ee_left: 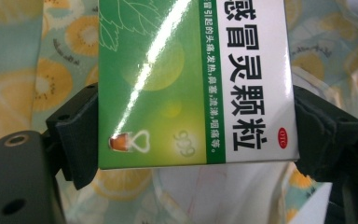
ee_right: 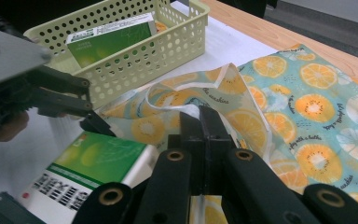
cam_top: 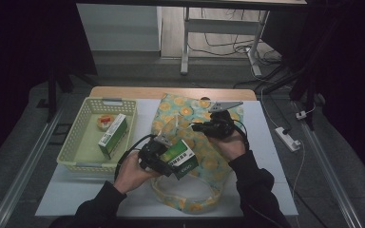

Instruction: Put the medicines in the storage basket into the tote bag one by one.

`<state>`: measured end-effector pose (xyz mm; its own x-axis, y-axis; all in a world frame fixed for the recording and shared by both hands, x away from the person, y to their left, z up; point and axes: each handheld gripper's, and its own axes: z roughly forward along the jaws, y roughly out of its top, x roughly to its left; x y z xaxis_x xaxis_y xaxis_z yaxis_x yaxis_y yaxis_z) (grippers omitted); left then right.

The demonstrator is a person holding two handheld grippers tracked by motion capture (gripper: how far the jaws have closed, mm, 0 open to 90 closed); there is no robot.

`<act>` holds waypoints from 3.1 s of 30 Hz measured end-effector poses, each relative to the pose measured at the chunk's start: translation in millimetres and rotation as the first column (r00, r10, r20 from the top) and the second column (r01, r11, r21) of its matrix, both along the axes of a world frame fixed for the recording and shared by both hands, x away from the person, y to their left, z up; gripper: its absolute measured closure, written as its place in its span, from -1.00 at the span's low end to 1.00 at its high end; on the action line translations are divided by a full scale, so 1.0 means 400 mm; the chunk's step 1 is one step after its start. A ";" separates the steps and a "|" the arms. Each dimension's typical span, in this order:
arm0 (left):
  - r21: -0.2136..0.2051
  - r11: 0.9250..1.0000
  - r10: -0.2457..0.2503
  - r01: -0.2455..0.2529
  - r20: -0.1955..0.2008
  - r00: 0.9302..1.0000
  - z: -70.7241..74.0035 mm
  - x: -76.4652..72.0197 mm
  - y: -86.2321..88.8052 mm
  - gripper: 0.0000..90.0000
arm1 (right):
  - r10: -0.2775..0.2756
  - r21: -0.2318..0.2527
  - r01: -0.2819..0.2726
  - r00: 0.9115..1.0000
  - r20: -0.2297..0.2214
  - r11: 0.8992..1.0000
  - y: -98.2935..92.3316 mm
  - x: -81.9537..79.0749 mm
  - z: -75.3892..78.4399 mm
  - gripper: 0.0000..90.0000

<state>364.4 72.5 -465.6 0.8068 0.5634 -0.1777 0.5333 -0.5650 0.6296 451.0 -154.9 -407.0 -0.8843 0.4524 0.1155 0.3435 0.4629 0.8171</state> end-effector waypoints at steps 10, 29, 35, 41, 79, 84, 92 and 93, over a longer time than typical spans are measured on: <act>0.041 0.999 0.011 -0.012 0.014 1.000 -0.015 0.044 -0.041 -0.63 | 0.001 0.009 -0.001 1.000 0.003 1.000 0.000 -0.003 0.002 0.99; 0.032 0.996 0.080 -0.080 0.005 0.997 -0.037 0.130 -0.079 -0.63 | 0.005 0.006 -0.005 1.000 0.001 1.000 0.003 -0.002 -0.004 0.99; 0.037 0.993 0.113 -0.113 0.012 0.994 -0.037 0.153 -0.078 -0.64 | 0.003 0.005 -0.003 1.000 -0.001 1.000 0.003 -0.001 -0.006 0.99; 0.032 0.989 0.143 -0.144 0.028 0.989 -0.041 0.170 -0.080 -0.64 | 0.000 0.004 0.000 1.000 -0.004 1.000 0.002 0.002 -0.009 0.99; -0.089 0.992 0.098 -0.089 0.109 0.989 -0.003 0.104 -0.044 -0.87 | -0.023 0.003 0.023 1.000 0.001 1.000 -0.011 0.010 -0.011 0.99; -0.123 0.990 0.083 -0.071 0.099 0.992 0.005 0.083 -0.026 -0.90 | -0.023 -0.001 0.023 1.000 0.001 1.000 -0.010 0.010 -0.012 0.99; -0.167 0.984 0.067 -0.052 0.084 0.994 0.017 0.051 0.003 -0.97 | -0.022 0.002 0.022 1.000 0.002 1.000 -0.013 0.009 -0.010 0.99; -0.167 0.984 0.067 -0.052 0.084 0.994 0.017 0.051 0.003 -0.98 | -0.024 0.002 0.024 1.000 0.004 1.000 -0.013 0.008 -0.010 0.99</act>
<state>384.9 73.9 -458.6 0.7893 0.5801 -0.2012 0.5007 -0.4185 0.7577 454.4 -160.2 -410.8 -0.8736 0.4732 0.1135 0.3516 0.4525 0.8195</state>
